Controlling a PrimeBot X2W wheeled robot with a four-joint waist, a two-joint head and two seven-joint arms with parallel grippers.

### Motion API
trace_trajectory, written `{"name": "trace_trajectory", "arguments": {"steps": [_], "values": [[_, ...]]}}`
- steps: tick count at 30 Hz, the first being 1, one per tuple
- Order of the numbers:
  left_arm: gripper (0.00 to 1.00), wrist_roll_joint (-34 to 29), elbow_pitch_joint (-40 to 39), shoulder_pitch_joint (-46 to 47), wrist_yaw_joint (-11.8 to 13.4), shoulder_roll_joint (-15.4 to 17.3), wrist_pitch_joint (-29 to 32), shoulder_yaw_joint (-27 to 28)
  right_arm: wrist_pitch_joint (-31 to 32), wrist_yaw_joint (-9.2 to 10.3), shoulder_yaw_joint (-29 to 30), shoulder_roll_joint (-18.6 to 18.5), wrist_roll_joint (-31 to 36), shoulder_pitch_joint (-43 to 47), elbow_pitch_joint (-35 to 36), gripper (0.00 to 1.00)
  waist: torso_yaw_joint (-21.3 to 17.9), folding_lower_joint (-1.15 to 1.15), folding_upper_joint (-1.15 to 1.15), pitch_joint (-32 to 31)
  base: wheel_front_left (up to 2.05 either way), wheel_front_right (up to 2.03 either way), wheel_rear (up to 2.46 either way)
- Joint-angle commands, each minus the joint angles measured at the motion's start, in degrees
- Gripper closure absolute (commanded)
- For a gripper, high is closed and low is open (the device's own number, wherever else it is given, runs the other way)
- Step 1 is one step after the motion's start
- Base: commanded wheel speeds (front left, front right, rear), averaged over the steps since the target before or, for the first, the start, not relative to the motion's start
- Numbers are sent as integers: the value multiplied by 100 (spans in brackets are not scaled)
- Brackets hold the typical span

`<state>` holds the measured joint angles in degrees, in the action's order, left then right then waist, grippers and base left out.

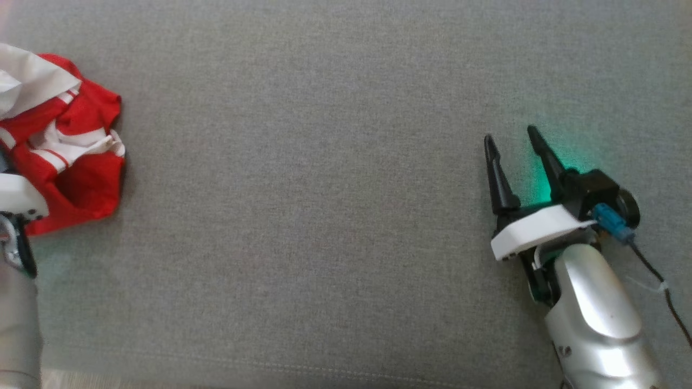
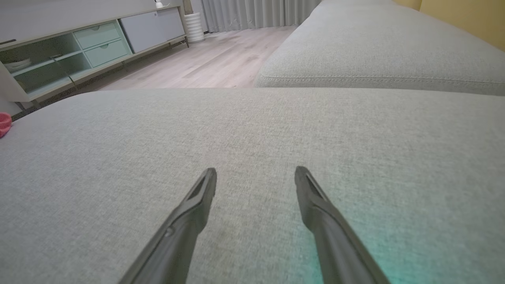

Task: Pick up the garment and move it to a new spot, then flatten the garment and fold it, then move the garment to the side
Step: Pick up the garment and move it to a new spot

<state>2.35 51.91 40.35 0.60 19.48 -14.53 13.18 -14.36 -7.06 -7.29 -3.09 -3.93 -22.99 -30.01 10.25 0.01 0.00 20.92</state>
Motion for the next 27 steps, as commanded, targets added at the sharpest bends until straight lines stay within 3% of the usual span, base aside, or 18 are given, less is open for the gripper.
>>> {"name": "trace_trajectory", "arguments": {"steps": [1,6,11,13,17,21,27], "values": [[0,-54,-77,176,34,406,-45,178,-63,-43,-126,21,66,-155,211,0,-23,-1,0,49,0,0,0],[0,15,576,448,-42,588,107,175,-63,-43,-115,21,82,-202,250,0,-53,-1,0,171,0,0,0],[0,198,1167,651,-222,571,264,213,-63,-43,-107,22,80,-256,246,0,-92,-1,0,253,0,0,0],[100,221,1309,710,-268,584,242,194,-63,-43,-110,22,72,-270,232,0,-113,-1,0,247,0,0,0],[100,107,1115,868,-215,666,15,51,-63,-43,-123,22,-3,-266,218,0,-174,-1,0,147,0,0,0],[100,-86,232,1181,-343,624,-42,-256,-63,-43,-108,22,-79,-199,208,0,-210,-1,0,-53,0,0,0],[100,-219,-1367,1397,-565,71,-45,-867,-63,-43,-228,22,-339,-56,228,0,-430,-1,0,-510,0,0,0]]}}
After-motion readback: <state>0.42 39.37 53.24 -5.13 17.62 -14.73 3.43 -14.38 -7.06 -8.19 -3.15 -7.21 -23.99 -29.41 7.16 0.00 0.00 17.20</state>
